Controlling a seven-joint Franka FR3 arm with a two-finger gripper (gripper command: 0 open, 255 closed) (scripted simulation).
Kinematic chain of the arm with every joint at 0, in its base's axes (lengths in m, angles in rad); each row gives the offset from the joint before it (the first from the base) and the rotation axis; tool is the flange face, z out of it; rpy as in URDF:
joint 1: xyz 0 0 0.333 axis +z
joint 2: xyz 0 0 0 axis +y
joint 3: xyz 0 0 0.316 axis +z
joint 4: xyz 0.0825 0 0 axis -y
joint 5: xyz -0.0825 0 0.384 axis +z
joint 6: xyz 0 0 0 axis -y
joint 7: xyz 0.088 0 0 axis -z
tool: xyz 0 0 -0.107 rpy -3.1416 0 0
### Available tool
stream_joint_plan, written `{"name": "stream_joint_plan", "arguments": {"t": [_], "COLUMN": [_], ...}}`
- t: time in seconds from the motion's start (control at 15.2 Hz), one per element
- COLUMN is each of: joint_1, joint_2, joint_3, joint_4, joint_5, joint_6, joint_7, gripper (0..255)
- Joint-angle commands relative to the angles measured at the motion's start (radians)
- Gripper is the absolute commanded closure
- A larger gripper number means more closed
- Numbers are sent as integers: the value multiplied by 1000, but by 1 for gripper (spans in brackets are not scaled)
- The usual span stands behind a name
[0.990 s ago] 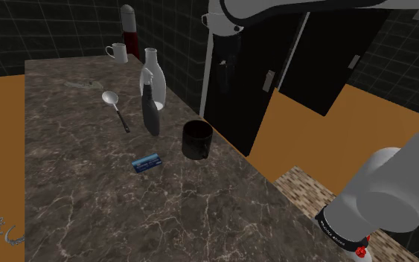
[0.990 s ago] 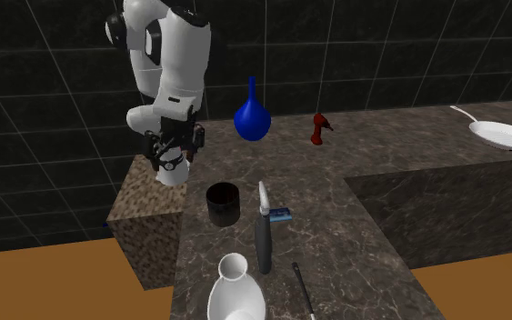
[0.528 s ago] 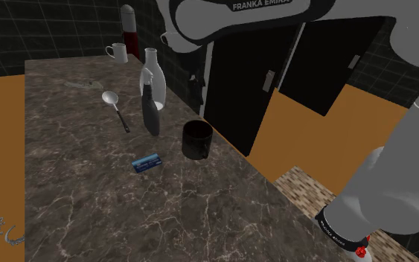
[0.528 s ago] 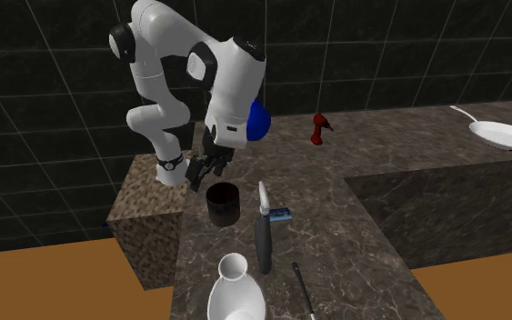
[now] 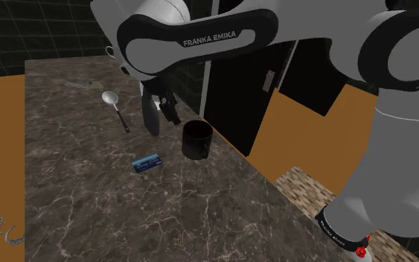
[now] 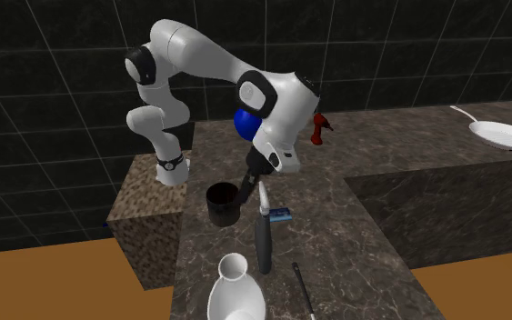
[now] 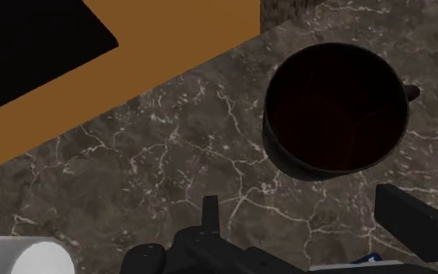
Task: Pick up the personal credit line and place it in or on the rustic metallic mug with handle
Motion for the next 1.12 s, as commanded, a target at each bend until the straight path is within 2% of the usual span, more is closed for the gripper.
{"name": "stream_joint_plan", "arguments": {"t": [0.0,0.59,0.66,1.06], "joint_1": [39,220,227,184], "joint_2": [69,329,338,304], "joint_3": [12,46,47,48], "joint_4": [59,265,271,144], "joint_5": [-32,-150,-154,-152], "joint_6": [-26,-116,-119,-31], "joint_7": [-28,-173,-179,-159], "gripper": [0,0,0,0]}}
